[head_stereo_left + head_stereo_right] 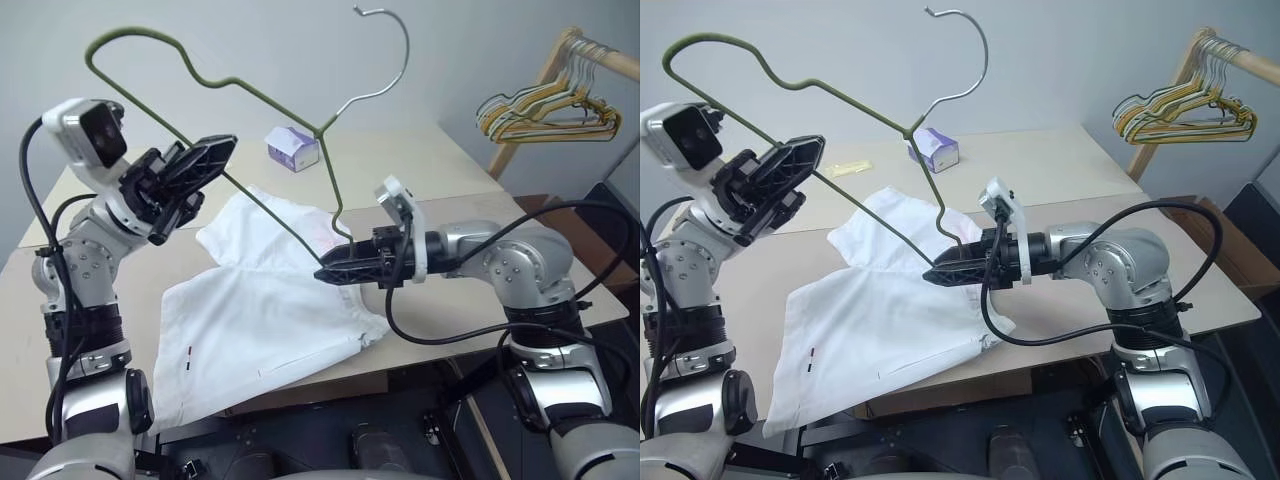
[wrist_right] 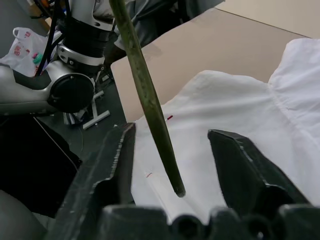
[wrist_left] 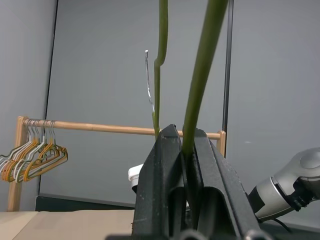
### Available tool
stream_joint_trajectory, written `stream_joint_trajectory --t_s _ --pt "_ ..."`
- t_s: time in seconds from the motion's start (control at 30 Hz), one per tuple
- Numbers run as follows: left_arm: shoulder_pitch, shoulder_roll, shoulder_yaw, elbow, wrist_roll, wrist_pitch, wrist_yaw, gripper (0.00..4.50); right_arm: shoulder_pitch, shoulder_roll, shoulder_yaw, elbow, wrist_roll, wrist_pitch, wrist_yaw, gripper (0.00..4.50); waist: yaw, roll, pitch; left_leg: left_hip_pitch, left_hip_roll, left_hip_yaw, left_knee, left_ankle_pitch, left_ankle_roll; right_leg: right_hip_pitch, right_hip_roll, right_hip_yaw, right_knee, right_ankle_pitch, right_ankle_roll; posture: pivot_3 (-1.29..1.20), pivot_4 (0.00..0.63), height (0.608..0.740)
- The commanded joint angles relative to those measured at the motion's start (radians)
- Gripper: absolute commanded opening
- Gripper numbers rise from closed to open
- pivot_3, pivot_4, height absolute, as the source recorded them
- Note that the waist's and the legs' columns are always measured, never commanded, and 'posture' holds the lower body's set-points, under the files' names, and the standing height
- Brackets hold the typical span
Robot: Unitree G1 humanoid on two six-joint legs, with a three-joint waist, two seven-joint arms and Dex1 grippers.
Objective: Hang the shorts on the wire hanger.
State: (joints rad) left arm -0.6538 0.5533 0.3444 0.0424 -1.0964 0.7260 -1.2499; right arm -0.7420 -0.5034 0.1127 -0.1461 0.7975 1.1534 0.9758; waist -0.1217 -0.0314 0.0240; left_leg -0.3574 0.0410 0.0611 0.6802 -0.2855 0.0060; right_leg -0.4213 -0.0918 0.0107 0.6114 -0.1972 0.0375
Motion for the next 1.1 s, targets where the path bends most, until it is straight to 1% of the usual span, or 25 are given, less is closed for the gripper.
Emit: stream_joint_trajectory --t_s 0.03,0.13,0.17,0.2,0.3,0.47,0.6,0.67,0.77,0.83,0.9,0.97,1.03,1.1 --pt "-0.005 0.003 -0.001 -0.027 0.006 -0.019 -0.005 0.00 -0.034 -0.002 -0.028 -0.003 0.015 -0.007 -0.003 1.31 0.000 0.000 0.000 0.000 0.000 0.000 0.000 0.000 0.000 0.000 0.000 0.000 0.000 0.000 0.000 -0.09 0.000 0.740" --pt "0.002 -0.002 -0.008 -0.033 0.025 -0.043 -0.014 0.00 -0.033 0.001 -0.031 0.000 0.015 -0.010 -0.007 0.23 -0.001 0.000 0.000 0.000 0.000 0.000 0.000 0.000 0.000 0.000 0.000 0.000 0.000 0.000 0.000 -0.09 0.000 0.740" --pt "0.003 -0.001 -0.013 -0.029 0.026 -0.035 -0.009 0.00 -0.032 0.003 -0.033 -0.001 0.017 -0.011 -0.008 0.01 -0.001 0.000 0.000 0.000 0.000 0.000 0.000 0.000 0.000 0.000 0.000 0.000 0.000 0.000 0.000 -0.09 0.000 0.740" --pt "0.004 0.000 -0.016 -0.025 0.026 -0.029 -0.005 0.00 -0.031 0.004 -0.035 -0.001 0.018 -0.012 -0.009 0.01 -0.001 0.000 0.000 0.000 0.000 0.000 0.000 0.000 0.000 0.000 0.000 0.000 0.000 0.000 0.000 -0.09 0.000 0.740" --pt "0.003 0.002 -0.033 -0.022 0.046 -0.022 0.011 0.76 -0.026 0.008 -0.042 -0.011 0.023 -0.018 -0.012 0.00 -0.001 0.000 0.000 0.000 0.000 0.000 0.000 0.000 0.000 0.000 0.000 0.000 0.000 0.000 0.000 -0.09 0.000 0.740" --pt "0.002 0.009 -0.058 -0.004 0.079 -0.011 0.037 2.43 -0.024 0.036 -0.094 -0.015 0.047 -0.031 -0.049 0.00 -0.001 0.000 0.000 0.000 0.000 0.000 0.000 0.000 0.000 0.000 0.000 0.000 0.000 0.000 0.000 -0.10 0.000 0.740" --pt "0.005 0.058 -0.146 0.058 0.191 0.019 0.061 3.80 -0.035 0.085 -0.215 0.008 0.111 -0.019 -0.139 0.00 -0.001 0.000 0.000 0.000 0.000 0.000 0.000 0.000 0.000 0.000 0.000 0.000 0.000 0.000 0.000 -0.10 0.000 0.740" --pt "0.015 0.075 -0.183 0.086 0.267 -0.002 0.085 4.45 -0.033 0.086 -0.261 0.015 0.127 0.003 -0.183 0.00 -0.001 0.000 0.000 0.001 0.000 0.000 0.000 0.000 0.000 0.000 0.000 0.000 0.000 0.000 0.000 -0.11 0.000 0.740" --pt "0.033 0.101 -0.214 0.079 0.393 -0.081 0.146 4.48 -0.002 0.038 -0.331 0.012 0.171 0.081 -0.238 0.00 -0.001 0.000 0.000 0.000 0.000 0.000 0.000 0.000 0.000 -0.001 0.000 0.000 0.000 0.000 0.000 -0.11 0.000 0.740" --pt "0.064 0.161 -0.251 0.006 0.467 -0.153 0.089 4.48 0.040 -0.022 -0.382 0.012 0.194 0.188 -0.293 0.00 0.000 0.000 0.000 -0.001 0.000 0.000 0.000 0.000 0.000 -0.001 0.000 0.000 -0.001 0.000 0.000 -0.11 0.000 0.740" --pt "0.087 0.213 -0.278 -0.047 0.509 -0.209 0.029 4.48 0.090 -0.107 -0.398 -0.011 0.220 0.294 -0.307 0.00 0.003 0.000 0.000 -0.004 0.001 0.000 -0.001 0.000 0.000 -0.003 0.000 -0.001 -0.001 0.000 0.000 -0.11 0.000 0.740" --pt "0.110 0.251 -0.309 -0.085 0.554 -0.258 -0.006 4.48 0.141 -0.167 -0.434 -0.007 0.242 0.397 -0.320 0.00 0.007 0.001 0.000 -0.007 0.001 0.001 -0.001 0.000 0.000 -0.004 -0.001 -0.001 -0.002 0.000 0.000 -0.10 0.000 0.740" --pt "0.130 0.277 -0.333 -0.114 0.582 -0.279 -0.031 4.48 0.197 -0.219 -0.474 0.029 0.290 0.453 -0.327 0.00 0.014 0.001 0.000 -0.007 0.000 0.001 -0.001 -0.001 0.001 -0.004 -0.001 -0.001 -0.004 0.000 0.000 -0.10 0.000 0.740" --pt "0.150 0.297 -0.355 -0.141 0.602 -0.290 -0.054 4.48 0.295 -0.338 -0.437 0.076 0.389 0.461 -0.288 0.00 0.021 0.001 0.001 -0.007 0.000 0.002 0.000 -0.001 0.001 -0.004 -0.001 -0.001 -0.004 0.000 0.000 -0.11 0.000 0.740"
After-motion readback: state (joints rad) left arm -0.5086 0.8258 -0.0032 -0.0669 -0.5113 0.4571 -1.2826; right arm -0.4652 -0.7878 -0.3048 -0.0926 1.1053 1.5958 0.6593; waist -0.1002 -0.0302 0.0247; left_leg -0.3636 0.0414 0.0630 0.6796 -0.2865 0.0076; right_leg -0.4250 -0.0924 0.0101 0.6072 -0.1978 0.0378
